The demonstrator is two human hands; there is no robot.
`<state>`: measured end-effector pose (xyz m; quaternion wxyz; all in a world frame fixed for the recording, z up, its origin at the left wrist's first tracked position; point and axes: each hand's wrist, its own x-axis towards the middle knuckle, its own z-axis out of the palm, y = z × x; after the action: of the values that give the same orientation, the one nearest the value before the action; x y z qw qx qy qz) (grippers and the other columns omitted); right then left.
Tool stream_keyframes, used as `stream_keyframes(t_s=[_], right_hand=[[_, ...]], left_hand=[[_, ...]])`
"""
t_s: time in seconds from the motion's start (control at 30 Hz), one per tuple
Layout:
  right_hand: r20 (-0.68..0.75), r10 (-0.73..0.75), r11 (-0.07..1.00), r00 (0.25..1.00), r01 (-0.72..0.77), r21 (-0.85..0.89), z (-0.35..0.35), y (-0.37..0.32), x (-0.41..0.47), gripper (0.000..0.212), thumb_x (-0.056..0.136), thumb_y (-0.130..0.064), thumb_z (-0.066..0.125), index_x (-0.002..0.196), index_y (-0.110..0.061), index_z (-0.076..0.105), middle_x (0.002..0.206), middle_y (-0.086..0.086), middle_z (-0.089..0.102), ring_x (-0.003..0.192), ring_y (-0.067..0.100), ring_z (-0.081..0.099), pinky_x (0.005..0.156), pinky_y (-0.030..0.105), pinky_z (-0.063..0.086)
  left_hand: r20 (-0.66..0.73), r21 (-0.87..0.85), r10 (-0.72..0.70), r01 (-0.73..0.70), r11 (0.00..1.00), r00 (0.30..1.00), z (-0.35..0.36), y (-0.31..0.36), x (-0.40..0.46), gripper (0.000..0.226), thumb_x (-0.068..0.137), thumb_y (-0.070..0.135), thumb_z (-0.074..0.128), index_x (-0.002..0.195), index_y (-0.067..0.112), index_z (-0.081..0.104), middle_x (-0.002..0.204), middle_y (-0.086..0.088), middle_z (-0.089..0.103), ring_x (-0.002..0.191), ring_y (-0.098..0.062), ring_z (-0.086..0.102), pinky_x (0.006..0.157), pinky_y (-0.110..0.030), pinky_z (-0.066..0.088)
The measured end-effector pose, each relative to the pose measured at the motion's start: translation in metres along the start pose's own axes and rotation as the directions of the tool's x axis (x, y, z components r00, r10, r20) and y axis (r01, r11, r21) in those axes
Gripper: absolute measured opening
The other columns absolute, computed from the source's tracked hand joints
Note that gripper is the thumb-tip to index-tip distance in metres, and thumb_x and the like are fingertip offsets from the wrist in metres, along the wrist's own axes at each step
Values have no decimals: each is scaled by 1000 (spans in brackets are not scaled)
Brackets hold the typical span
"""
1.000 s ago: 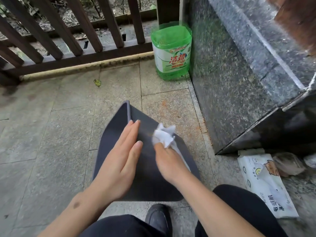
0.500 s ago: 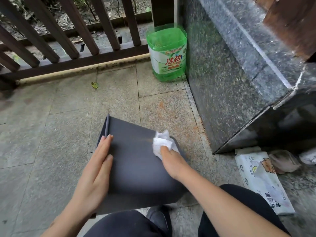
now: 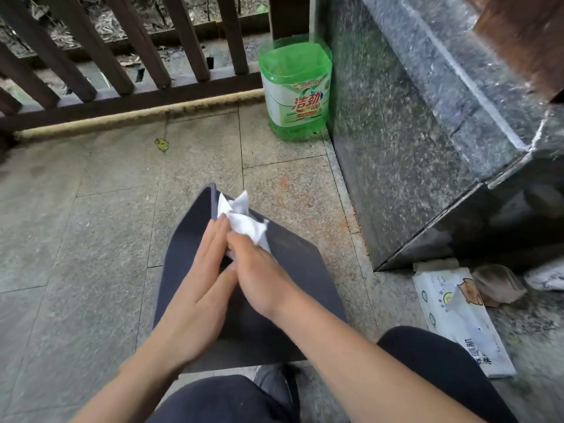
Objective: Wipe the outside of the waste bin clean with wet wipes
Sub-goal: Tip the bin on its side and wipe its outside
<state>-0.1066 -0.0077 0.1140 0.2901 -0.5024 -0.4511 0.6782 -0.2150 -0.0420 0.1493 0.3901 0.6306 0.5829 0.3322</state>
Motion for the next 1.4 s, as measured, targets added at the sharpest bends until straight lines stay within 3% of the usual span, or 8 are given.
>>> stream_keyframes(t_s=[0.07,0.17,0.3,0.43,0.6,0.8,0.97,1.4], right_hand=[[44,2,999,999,-4,45,2,-5,6,39,94,-51,31,121,-47,58,127,-14,65,125,2,54,110,25,35],[26,-6,1000,1000,6,8,-16,-2,12,51,95,-46,30,130,-26,62,104,-27,73,101,-21,57,91,5,39],[-135,82,983,987,-103,-154,-30,16,32,58,94,-47,29,134,-15,57,127,11,65,119,25,59,104,38,43],[-387,202,950,899,-276,-145,-62,58,36,35,102,-29,35,123,-18,60,108,3,59,107,22,55,83,23,34],[-369,464,839,806,-533,-108,-86,94,25,52,107,-31,25,138,4,46,140,26,50,130,38,48,99,35,38],[-412,190,959,891,-258,-117,-52,60,12,47,101,-47,34,143,-28,46,126,-10,51,128,14,47,96,8,30],[-88,-105,978,991,119,174,-3,18,5,46,89,-43,36,130,-40,58,136,-13,60,132,4,50,114,30,34],[-213,102,975,972,-141,-174,-38,33,59,48,102,-40,24,135,-20,53,113,3,64,86,15,49,70,25,32]], left_hand=[[10,-15,-106,107,994,994,-2,-9,5,54,102,27,52,150,35,28,155,28,24,132,32,14,98,8,14],[32,19,-132,132,991,991,-2,-13,15,58,101,28,54,153,36,28,158,31,20,139,25,11,102,6,12],[44,119,-102,96,988,994,2,-15,23,60,100,15,50,155,30,29,160,27,17,141,23,4,105,6,4],[25,158,-101,96,983,995,-4,-15,16,59,102,0,42,154,26,31,162,23,19,141,22,6,108,3,3],[91,164,-17,2,986,996,-3,-15,1,64,99,-10,41,152,24,32,161,25,20,146,16,5,114,-4,3],[176,139,14,-39,990,984,-8,-13,5,62,96,16,43,154,30,27,160,35,14,148,12,2,115,-7,3],[201,71,15,-29,997,979,-1,-11,3,63,95,21,41,155,33,23,159,37,12,149,10,1,118,-13,7],[26,54,-25,23,998,999,-5,-23,-4,52,103,9,47,151,27,35,161,25,26,148,10,11,114,-5,10]])
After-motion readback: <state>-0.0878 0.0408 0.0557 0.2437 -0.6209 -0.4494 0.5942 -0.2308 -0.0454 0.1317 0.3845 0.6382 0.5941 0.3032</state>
